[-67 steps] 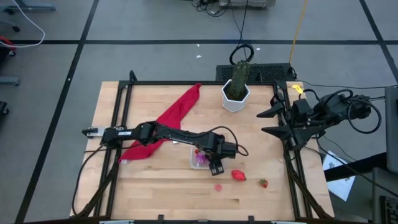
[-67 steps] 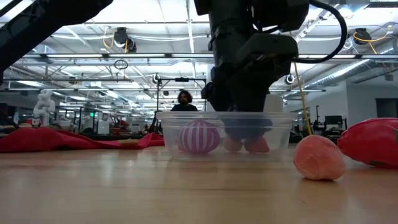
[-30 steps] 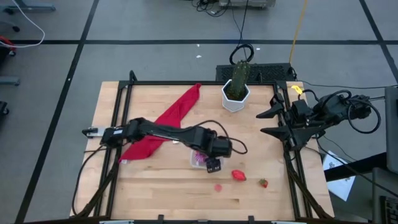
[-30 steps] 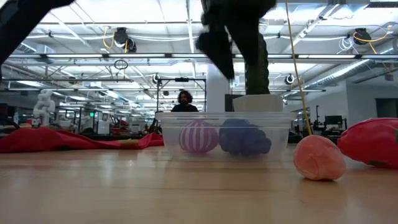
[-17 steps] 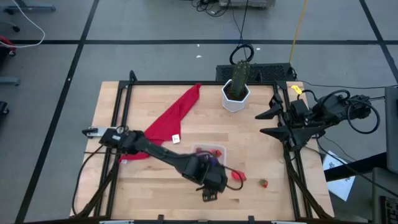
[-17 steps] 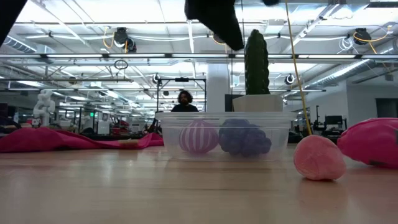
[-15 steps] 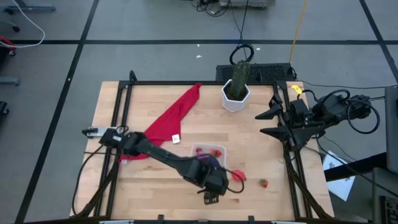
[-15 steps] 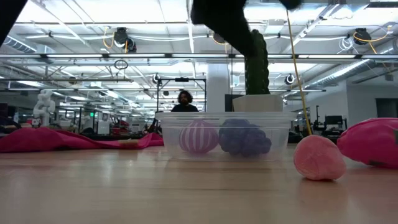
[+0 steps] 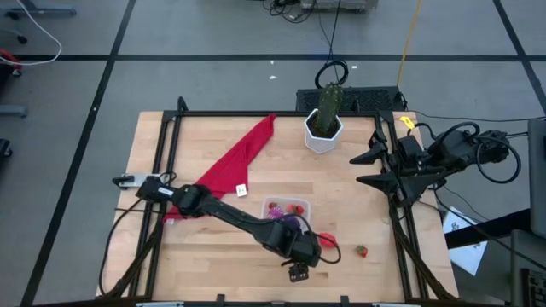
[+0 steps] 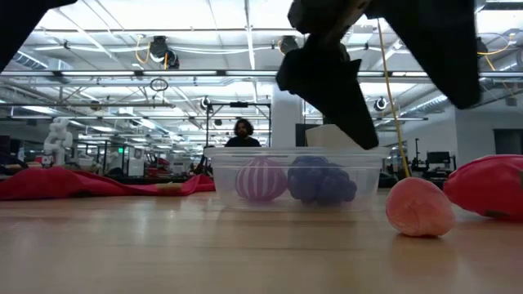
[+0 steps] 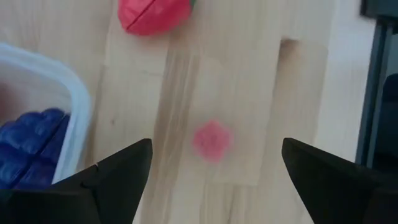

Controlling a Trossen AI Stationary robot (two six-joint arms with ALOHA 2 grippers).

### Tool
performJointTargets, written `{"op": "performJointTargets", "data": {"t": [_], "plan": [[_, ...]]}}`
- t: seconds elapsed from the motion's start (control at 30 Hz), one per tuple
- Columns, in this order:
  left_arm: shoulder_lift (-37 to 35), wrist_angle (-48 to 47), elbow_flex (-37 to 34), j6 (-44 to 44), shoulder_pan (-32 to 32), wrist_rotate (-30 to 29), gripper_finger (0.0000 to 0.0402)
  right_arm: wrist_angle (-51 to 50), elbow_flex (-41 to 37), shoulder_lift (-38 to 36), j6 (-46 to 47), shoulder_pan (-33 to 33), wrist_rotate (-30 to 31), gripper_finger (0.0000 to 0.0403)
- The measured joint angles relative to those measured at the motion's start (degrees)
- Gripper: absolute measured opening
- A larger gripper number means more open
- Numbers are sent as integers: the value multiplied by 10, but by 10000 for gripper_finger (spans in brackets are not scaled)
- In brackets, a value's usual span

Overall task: Pick and placing Produce into tupperware
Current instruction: Put the purple peach into the transparent bin

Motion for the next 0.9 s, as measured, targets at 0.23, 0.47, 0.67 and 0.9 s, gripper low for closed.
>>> {"op": "performJointTargets", "data": {"t": [0.23,0.47,0.67,0.9], "plan": [[21,17,0,-7,3,-2,369,-7,0,0,-2,0,0,208],[33,8,-9,-11,13,-6,370,-14,0,0,-2,0,0,208],[40,11,-9,-5,15,-7,369,-14,0,0,-2,0,0,208],[42,6,-9,-7,12,-19,374,-14,0,0,-2,0,0,208]]}}
